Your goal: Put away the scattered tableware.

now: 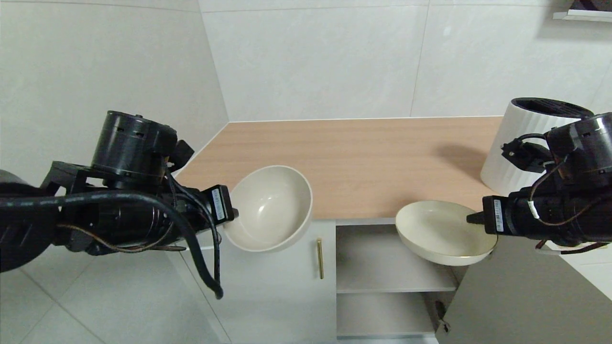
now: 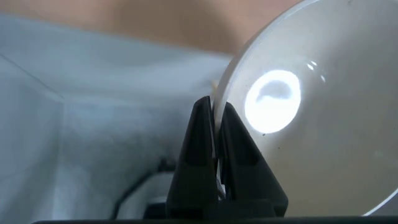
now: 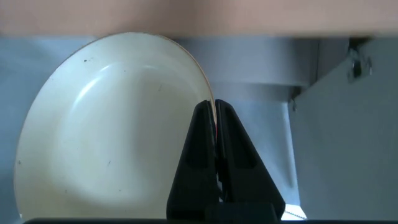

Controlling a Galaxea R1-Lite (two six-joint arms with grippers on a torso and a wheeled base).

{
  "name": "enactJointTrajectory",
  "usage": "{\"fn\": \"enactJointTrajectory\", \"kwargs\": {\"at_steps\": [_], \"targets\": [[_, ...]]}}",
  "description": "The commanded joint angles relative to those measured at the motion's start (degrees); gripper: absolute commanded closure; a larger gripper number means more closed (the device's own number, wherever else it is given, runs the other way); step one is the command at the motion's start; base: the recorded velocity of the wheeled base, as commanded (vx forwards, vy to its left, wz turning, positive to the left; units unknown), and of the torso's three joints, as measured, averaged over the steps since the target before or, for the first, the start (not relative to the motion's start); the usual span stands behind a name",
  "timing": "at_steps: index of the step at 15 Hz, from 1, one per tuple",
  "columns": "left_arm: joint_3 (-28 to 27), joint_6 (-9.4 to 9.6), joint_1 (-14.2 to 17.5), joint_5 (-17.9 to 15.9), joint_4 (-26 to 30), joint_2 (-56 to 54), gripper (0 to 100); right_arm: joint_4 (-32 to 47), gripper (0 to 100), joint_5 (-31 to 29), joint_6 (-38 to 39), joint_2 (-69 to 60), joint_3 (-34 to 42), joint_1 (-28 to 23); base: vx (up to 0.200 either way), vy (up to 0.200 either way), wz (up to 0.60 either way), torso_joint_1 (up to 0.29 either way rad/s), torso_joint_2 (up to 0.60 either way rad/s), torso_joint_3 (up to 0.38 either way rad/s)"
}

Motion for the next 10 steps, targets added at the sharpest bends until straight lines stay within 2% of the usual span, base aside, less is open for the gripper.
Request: {"fn": "enactJointTrajectory", "kwargs": {"at_steps": [1,2,3,10], "targets": [[2.18,0.71,-1.46,-2.97,0.09,-2.28,100,-0.03,100,-0.01,-0.50,-0.50,1.15,0.05,0.000,0.000,0.00,0.000,0.00,0.000],[3.06,2.65,-1.46,-4.55,0.09,-2.45,100,-0.03,100,-0.01,-0.59,-0.32,1.15,-0.04,0.000,0.000,0.00,0.000,0.00,0.000],[3.50,3.70,-1.46,-4.73,0.09,-2.28,100,-0.03,100,-0.01,-0.59,-0.24,1.15,-0.04,0.000,0.000,0.00,0.000,0.00,0.000],[3.76,3.79,-2.34,-4.64,0.09,0.10,100,-0.03,100,-0.01,-0.67,0.12,1.77,0.05,0.000,0.000,0.00,0.000,0.00,0.000]]}}
